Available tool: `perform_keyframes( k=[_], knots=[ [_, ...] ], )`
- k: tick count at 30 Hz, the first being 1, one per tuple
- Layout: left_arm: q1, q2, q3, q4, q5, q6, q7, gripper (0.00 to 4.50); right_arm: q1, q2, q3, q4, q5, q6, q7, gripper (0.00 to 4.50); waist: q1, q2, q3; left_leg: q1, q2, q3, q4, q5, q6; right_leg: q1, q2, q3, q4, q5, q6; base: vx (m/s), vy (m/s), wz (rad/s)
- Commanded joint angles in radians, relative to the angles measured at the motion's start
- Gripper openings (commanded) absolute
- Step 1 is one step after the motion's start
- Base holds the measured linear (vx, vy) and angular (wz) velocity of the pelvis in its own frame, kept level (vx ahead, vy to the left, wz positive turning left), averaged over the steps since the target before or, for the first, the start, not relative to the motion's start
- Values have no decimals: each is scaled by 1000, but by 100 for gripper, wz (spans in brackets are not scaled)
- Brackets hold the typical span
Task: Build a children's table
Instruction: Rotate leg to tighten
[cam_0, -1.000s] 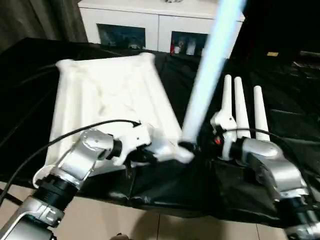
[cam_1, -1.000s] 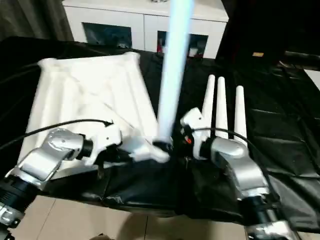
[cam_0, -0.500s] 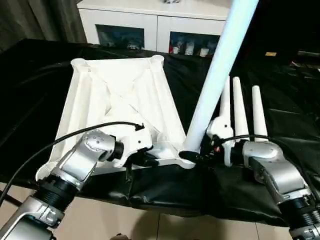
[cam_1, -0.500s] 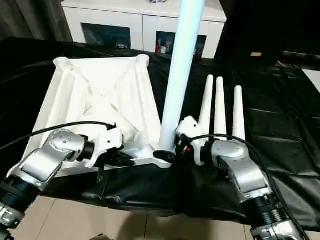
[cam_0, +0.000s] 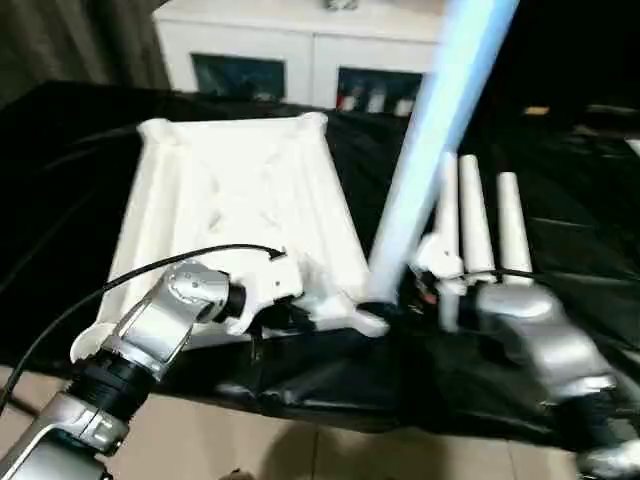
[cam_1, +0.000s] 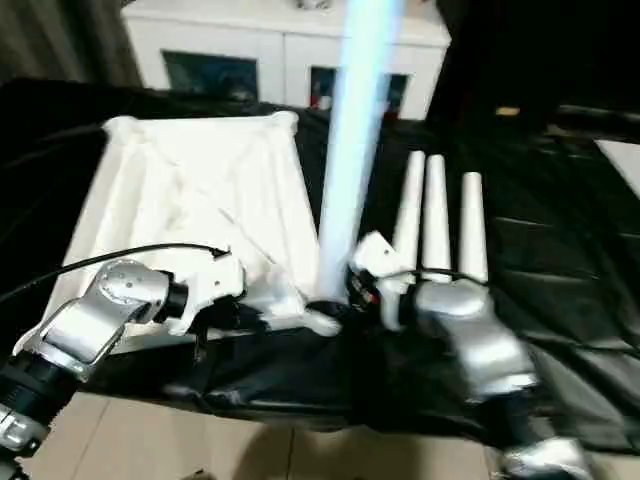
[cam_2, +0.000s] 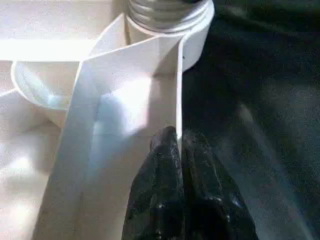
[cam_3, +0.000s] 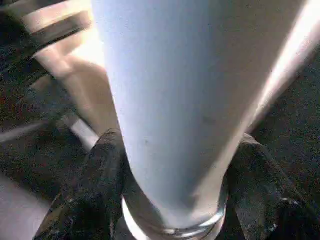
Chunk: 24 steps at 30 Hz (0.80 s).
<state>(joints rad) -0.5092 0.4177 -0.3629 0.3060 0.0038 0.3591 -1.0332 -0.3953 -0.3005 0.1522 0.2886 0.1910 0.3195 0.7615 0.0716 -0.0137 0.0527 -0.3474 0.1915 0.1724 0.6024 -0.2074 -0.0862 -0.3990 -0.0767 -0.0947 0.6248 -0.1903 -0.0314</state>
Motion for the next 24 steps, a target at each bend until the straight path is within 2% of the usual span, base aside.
perform_keyframes(
  k=[1,2,3,4,6,7,8,11,14,15,16,17,19,21,23,24],
  knots=[
    [-50,-77,36,18,-20,43,99,0,-22,87,-32,132,-35,71,-214,250,-2,2,-57,-2,36,-13,-76,-169,7,55,-78,60,-94,-309,-170,0,0,0],
    [-57,-92,41,30,-16,53,123,0,-31,112,-42,154,-36,81,-260,250,-7,2,-56,-1,36,-13,-76,-177,0,52,-77,60,-95,-328,-163,0,0,0],
    [-64,-105,45,41,-13,62,146,0,-40,134,-51,173,-38,87,-301,250,-13,0,-57,-5,34,-16,-78,-183,-6,56,-78,58,-98,-357,-147,0,0,0],
    [-77,-129,55,61,-6,81,191,0,-56,169,-62,207,-45,90,-367,249,-16,1,-56,-3,33,-15,-77,-199,-6,52,-77,58,-105,-390,-130,0,0,0],
    [-123,-214,89,126,17,144,349,0,-111,277,-94,325,-64,82,-572,249,-23,4,-54,3,31,-15,-76,-217,-15,41,-76,58,-111,-427,-126,-28,-7,-1],
    [-133,-232,96,140,21,156,381,0,-125,299,-100,353,-69,79,-614,249,-24,7,-54,6,29,-17,-76,-230,-22,41,-77,54,-114,-462,-113,0,0,0],
    [-145,-255,101,155,26,162,413,0,-144,332,-107,389,-68,63,-652,249,-24,5,-55,5,29,-19,-77,-241,-15,42,-77,52,-119,-476,-94,0,0,0],
    [-161,-286,101,175,36,159,447,0,-175,382,-114,443,-65,46,-690,249,-27,5,-54,4,28,-19,-78,-260,-9,38,-74,51,-123,-484,-73,0,0,0],
    [-168,-288,78,186,55,120,439,0,-202,416,-94,469,-71,-16,-624,249,-31,5,-57,-4,35,-24,-85,-256,-4,44,-76,51,-115,-410,-83,0,0,0],
    [-165,-280,72,182,56,118,430,0,-203,416,-98,462,-61,-25,-595,249,-30,5,-59,-2,35,-23,-85,-257,-3,43,-76,51,-115,-398,-88,0,0,0],
    [-164,-277,70,181,58,117,427,0,-204,418,-102,461,-55,-29,-582,305,-33,4,-59,-3,35,-23,-86,-263,-2,44,-75,52,-112,-379,-97,0,0,0],
    [-164,-274,69,182,60,117,427,0,-208,421,-110,465,-52,-36,-578,319,-34,4,-59,-4,35,-23,-87,-263,-2,45,-75,52,-112,-374,-102,0,0,0],
    [-155,-257,66,175,65,117,416,0,-209,416,-124,448,-47,-48,-576,319,-34,1,-60,-4,34,-21,-86,-268,7,45,-77,54,-112,-370,-111,0,0,0],
    [-141,-230,59,160,70,112,393,0,-205,399,-128,411,-40,-58,-562,328,-37,2,-60,-10,33,-23,-87,-265,9,49,-78,53,-114,-396,-102,0,0,0],
    [-131,-209,50,148,71,99,364,0,-203,380,-124,379,-36,-55,-537,361,-34,2,-61,-3,34,-20,-85,-260,12,42,-78,55,-116,-396,-105,0,0,0],
    [-127,-201,47,142,68,97,348,0,-201,372,-123,364,-35,-49,-529,367,-34,2,-61,-3,34,-20,-85,-253,13,43,-78,56,-115,-390,-108,0,0,0]
  ],
)
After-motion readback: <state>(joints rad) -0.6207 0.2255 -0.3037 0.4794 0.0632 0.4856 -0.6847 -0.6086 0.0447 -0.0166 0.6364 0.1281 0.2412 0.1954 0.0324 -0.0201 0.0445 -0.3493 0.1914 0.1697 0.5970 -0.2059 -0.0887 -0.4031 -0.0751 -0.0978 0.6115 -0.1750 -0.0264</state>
